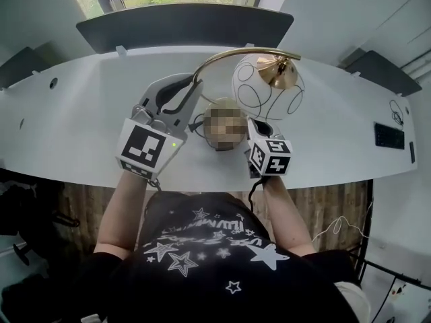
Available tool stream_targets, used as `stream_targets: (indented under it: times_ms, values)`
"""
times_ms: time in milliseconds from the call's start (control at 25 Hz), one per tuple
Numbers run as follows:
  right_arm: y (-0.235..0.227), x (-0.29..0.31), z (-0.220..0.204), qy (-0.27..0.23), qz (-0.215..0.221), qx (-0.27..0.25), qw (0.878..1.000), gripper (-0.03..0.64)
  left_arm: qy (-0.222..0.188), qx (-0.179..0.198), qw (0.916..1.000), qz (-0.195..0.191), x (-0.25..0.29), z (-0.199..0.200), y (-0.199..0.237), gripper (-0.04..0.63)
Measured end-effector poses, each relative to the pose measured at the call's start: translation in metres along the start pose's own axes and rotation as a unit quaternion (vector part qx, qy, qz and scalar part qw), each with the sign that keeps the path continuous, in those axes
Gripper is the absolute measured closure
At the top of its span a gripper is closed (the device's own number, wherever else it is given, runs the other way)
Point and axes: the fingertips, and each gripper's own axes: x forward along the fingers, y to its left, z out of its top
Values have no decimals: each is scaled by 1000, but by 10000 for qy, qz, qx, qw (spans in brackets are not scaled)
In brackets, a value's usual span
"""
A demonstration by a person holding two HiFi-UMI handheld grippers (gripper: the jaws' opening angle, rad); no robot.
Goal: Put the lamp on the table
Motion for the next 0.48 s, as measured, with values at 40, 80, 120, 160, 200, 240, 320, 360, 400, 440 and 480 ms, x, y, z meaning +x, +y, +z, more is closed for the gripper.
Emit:
stream_targets:
  times_ms: [40,80,120,160,200,240,320,360,400,440,480]
  values:
    - [-1,4,-1,15,22,8,10000,569,30,-4,10000,18,1,-3,1,554]
    - [-2,7,-2,30,41,16,10000,569,62,-5,10000,28,3,-5,2,554]
    - [-3,10,-2,46,58,22,10000,569,93,-4,10000,30,4,-8,3,552]
    - [-4,13,-3,63,73,26,10000,569,123,-2,9999,29,6,-11,4,552]
    - [-5,16,-4,79,87,27,9999,569,149,0,9999,31,8,-13,5,551]
    - [-7,19,-5,95,100,27,9999,569,175,3,9998,38,10,-15,6,551]
    - [-9,25,-6,128,121,23,9998,569,223,5,9997,58,14,-20,8,549]
    - [-10,28,-7,146,130,23,9998,569,242,0,9997,68,15,-22,9,550]
    - [-10,31,-8,166,138,22,9998,569,259,-8,9996,76,17,-24,11,549]
    - [-10,34,-8,186,146,23,9997,569,274,-16,9996,81,18,-26,13,549]
    - [-9,37,-9,206,153,26,9997,569,291,-19,9995,81,19,-28,16,549]
